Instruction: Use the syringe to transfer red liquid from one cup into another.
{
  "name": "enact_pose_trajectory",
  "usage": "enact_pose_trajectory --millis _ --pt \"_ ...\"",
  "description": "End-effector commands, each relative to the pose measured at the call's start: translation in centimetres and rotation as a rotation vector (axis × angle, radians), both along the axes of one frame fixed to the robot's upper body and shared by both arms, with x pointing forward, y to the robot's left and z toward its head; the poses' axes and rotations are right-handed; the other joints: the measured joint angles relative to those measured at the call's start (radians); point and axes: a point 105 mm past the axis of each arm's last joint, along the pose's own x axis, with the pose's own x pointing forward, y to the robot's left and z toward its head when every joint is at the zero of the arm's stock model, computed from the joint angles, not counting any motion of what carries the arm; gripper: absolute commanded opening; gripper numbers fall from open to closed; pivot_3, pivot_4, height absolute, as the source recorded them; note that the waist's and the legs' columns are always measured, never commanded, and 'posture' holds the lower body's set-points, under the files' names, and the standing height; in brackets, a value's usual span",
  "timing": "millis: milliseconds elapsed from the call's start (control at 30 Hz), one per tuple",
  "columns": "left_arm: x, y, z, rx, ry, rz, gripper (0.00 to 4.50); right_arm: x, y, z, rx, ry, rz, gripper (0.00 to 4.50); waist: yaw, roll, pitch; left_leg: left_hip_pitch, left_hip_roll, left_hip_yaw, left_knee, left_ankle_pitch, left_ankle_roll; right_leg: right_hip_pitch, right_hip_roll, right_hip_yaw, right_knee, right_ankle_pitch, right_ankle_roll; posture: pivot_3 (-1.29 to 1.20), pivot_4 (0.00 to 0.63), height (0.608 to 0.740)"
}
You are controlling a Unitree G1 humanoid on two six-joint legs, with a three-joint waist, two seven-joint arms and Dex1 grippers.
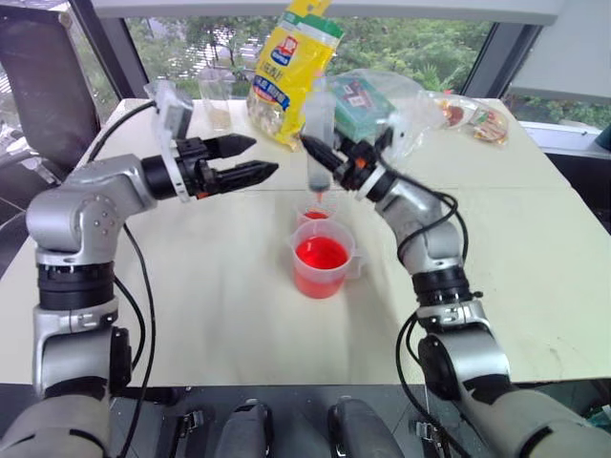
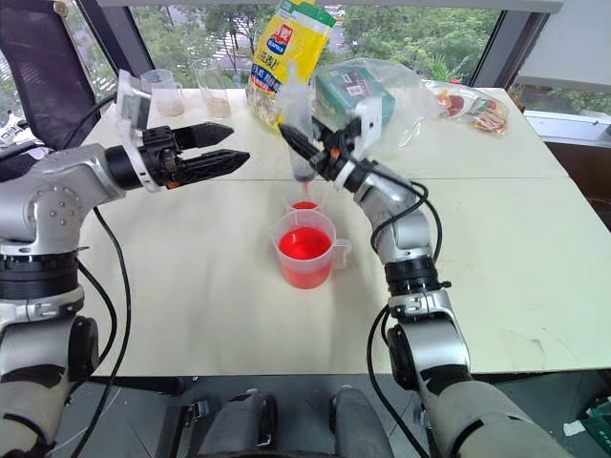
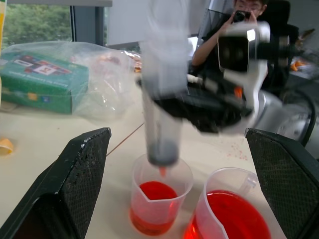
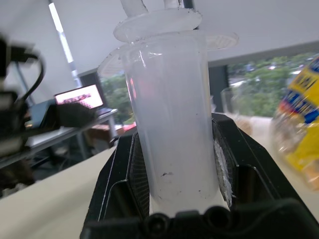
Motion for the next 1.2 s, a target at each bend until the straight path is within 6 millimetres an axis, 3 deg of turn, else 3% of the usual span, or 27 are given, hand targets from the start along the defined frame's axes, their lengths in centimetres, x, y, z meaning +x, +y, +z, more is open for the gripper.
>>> enact_pose_trajectory --millis 33,167,367,500,667,900,1100,1200 --pt "-1.2 -0.5 0.3 0.008 -0.069 -0.014 4.44 0.0 -2.4 5.0 0.04 -0.021 -0.1 1.37 0.0 0.0 0.0 0.0 0.0 0.0 0.0 0.0 0.0 0.0 0.0 0.0 0.0 0.0 0.0 0.0 0.15 0.74" --pt "-2.1 -0.8 -0.8 -0.004 -0.04 -0.03 4.44 1.1 -6.1 5.3 -0.096 0.234 -0.252 1.37 0.005 0.0 0.0 -0.001 0.0 0.0 -0.001 0.0 0.0 -0.001 -0.001 0.0 -0.001 0.0 0.0 0.0 0.15 0.74" --pt "-2.5 -0.8 -2.1 0.018 -0.022 -0.025 4.44 0.1 -11.2 0.2 -0.391 0.535 -0.431 1.37 0.003 0.0 0.0 -0.001 0.0 0.0 -0.001 -0.001 0.002 0.0 -0.001 0.0 -0.003 0.0 0.0 0.0 0.15 0.74" --pt "-2.6 -0.8 -2.3 0.015 -0.016 -0.025 4.44 -0.9 -14.4 -4.5 -0.524 0.759 -0.513 1.37 0.0 0.0 0.0 -0.001 0.0 0.001 -0.001 -0.001 0.002 0.0 0.0 0.001 -0.003 0.0 0.0 0.0 0.15 0.74" --pt "-2.7 -0.7 -2.8 0.032 -0.009 -0.025 4.44 -1.9 -16.7 -9.6 -0.599 0.949 -0.574 1.37 0.0 0.0 0.0 -0.001 0.0 0.001 -0.001 -0.001 0.002 0.0 0.0 0.001 -0.004 0.0 0.0 0.0 0.15 0.74" --pt "-3.1 -0.8 -3.3 0.055 -0.001 -0.035 4.44 -1.8 -17.1 -12.3 -0.601 1.012 -0.576 1.37 0.0 0.0 0.0 -0.001 0.0 0.001 -0.001 -0.001 0.002 0.0 0.001 0.001 -0.004 0.0 0.0 0.0 0.15 0.74" --pt "-3.4 -0.7 -3.4 0.068 0.009 -0.042 4.5 -1.9 -17.0 -11.0 -0.596 0.96 -0.547 4.41 0.002 0.0 0.0 -0.001 0.0 0.001 -0.001 -0.001 0.002 0.0 0.001 0.001 -0.004 0.0 0.0 0.0 0.15 0.74" --pt "-3.6 -0.5 -3.5 0.078 0.015 -0.048 4.5 -2.3 -16.8 -8.6 -0.657 0.826 -0.498 4.47 0.002 0.0 0.0 -0.001 0.0 0.001 -0.001 -0.001 0.002 0.0 0.001 0.001 -0.004 0.0 0.0 0.0 0.15 0.74"
